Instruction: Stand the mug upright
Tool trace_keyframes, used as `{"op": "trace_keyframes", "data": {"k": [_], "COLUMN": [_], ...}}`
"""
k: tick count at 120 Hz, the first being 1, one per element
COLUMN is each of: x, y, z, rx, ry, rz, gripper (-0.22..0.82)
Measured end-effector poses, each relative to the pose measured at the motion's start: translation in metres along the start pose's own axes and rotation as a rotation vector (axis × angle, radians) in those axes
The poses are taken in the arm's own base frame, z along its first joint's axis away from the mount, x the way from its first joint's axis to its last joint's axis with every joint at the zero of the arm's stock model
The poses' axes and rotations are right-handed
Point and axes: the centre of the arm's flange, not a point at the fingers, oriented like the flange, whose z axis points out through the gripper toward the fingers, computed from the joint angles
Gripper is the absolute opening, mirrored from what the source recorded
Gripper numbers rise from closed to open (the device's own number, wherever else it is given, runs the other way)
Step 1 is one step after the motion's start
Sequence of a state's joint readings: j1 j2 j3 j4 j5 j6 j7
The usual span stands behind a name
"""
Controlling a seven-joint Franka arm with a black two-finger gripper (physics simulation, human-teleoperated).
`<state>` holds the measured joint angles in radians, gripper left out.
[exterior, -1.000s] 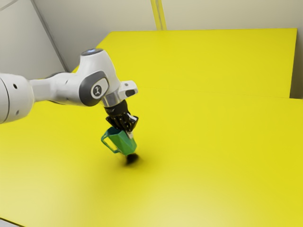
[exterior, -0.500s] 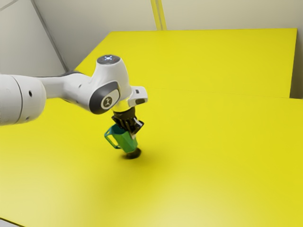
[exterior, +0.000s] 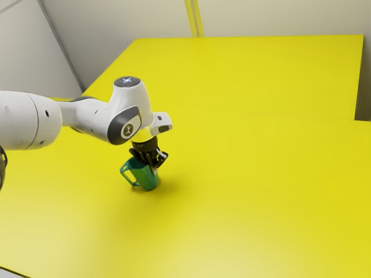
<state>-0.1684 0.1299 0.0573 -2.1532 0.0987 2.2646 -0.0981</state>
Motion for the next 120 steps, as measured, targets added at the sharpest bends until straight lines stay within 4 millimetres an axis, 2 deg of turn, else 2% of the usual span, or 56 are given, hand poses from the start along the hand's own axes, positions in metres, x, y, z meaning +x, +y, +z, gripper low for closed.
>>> {"op": "trace_keyframes", "data": {"k": [21,42,63,94,120], "x": [0.0,-0.005,-0.009,0.014,0.019], "y": [0.0,-0.003,-0.006,-0.011,-0.014], "z": [-0.015,-0.047,-0.077,-0.158,-0.223], "rx": [-0.009,-0.013,-0.025,-0.03,-0.023], "ry": [0.025,0.058,0.091,0.172,0.203], "rz": [0.0,0.0,-0.006,0.005,0.026], "gripper": [0.26,0.45,0.54,0.58,0.6]}}
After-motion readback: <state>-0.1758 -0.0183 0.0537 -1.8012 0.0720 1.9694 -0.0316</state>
